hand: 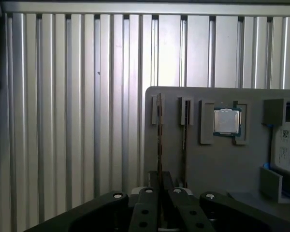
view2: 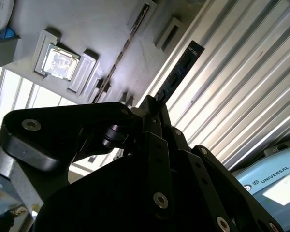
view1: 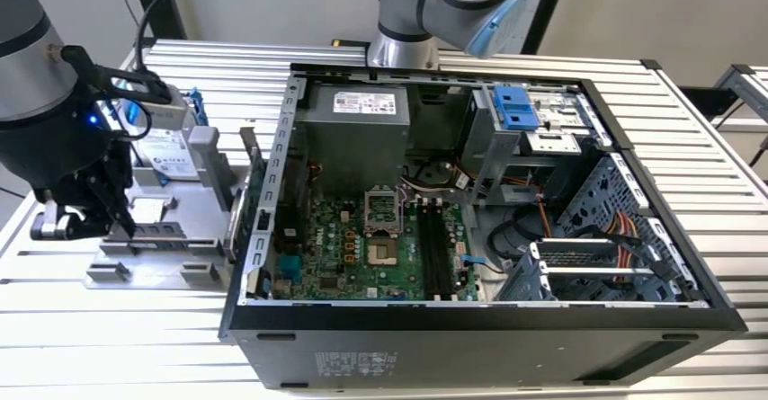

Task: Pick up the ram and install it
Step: 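Pick up the ram and move it above insertion slot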

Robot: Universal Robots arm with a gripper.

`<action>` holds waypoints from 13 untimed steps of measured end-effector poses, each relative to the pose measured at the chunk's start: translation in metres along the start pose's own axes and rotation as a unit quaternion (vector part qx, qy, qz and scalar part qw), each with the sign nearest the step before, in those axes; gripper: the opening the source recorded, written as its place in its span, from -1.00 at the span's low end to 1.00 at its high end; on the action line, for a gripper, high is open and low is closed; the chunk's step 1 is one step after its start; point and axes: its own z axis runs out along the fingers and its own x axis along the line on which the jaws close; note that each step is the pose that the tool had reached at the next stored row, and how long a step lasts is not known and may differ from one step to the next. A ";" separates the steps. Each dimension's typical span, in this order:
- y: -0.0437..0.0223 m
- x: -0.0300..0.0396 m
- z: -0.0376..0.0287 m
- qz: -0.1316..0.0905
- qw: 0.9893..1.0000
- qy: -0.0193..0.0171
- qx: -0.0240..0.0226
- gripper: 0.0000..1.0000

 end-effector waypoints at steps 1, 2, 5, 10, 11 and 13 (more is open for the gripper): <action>0.0000 0.0000 -0.0003 0.000 1.000 0.000 0.000 -1.00; 0.0000 0.0000 -0.0007 0.000 1.000 0.000 0.000 -1.00; 0.0000 0.0000 -0.0017 0.000 1.000 0.000 0.000 -1.00; 0.0001 0.0000 -0.0033 0.000 1.000 0.000 0.000 -1.00; 0.0001 0.0000 -0.0037 0.000 1.000 0.000 0.000 -1.00; 0.0001 0.0000 -0.0046 0.000 1.000 0.000 0.000 -1.00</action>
